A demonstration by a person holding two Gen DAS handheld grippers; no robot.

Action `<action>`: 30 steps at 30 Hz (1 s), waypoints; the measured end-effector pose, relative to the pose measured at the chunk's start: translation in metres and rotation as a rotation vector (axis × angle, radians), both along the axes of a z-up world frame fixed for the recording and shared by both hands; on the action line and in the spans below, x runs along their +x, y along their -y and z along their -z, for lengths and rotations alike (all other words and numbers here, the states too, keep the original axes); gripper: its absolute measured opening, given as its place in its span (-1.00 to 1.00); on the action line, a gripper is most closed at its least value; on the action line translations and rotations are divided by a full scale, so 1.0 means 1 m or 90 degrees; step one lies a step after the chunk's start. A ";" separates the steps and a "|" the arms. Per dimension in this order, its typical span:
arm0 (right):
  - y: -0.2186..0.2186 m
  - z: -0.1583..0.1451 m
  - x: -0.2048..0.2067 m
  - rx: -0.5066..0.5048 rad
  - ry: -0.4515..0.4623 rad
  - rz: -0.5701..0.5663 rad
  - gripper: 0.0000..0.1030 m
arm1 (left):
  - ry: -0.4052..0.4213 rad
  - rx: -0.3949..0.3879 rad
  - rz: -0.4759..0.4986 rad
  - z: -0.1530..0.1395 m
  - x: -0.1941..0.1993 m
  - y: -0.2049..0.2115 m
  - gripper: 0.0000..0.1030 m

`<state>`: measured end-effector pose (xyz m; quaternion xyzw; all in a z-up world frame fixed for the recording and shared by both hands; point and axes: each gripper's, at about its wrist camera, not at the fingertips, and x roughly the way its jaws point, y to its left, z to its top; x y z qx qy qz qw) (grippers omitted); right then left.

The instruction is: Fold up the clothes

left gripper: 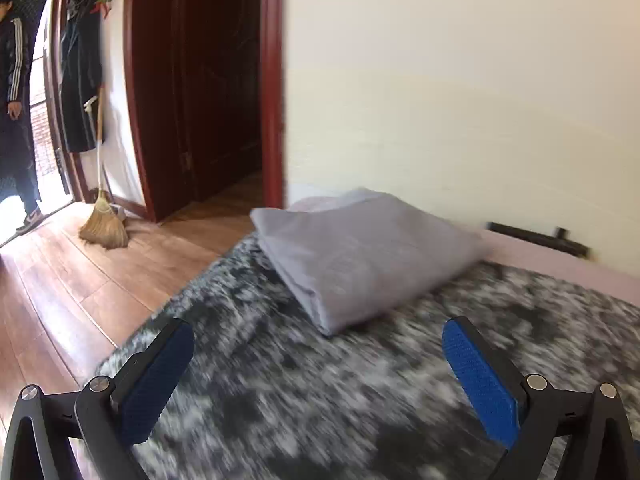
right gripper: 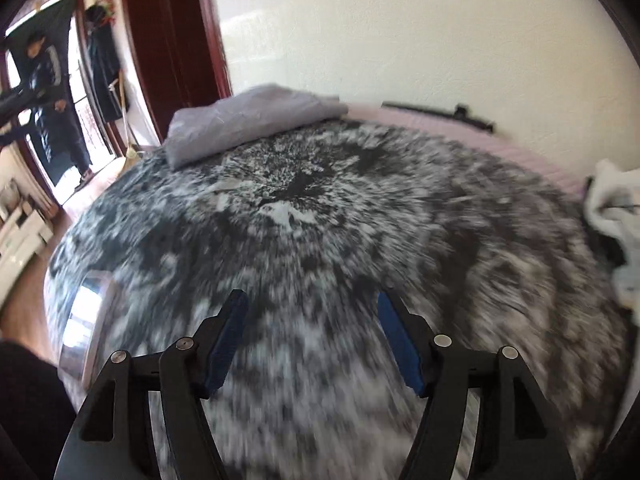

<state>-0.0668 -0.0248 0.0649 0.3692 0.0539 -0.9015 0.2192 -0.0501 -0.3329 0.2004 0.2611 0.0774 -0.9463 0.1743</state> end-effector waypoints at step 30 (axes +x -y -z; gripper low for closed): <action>-0.082 -0.026 0.114 0.054 -0.216 0.108 0.57 | -0.070 -0.021 0.027 -0.049 0.110 -0.134 1.00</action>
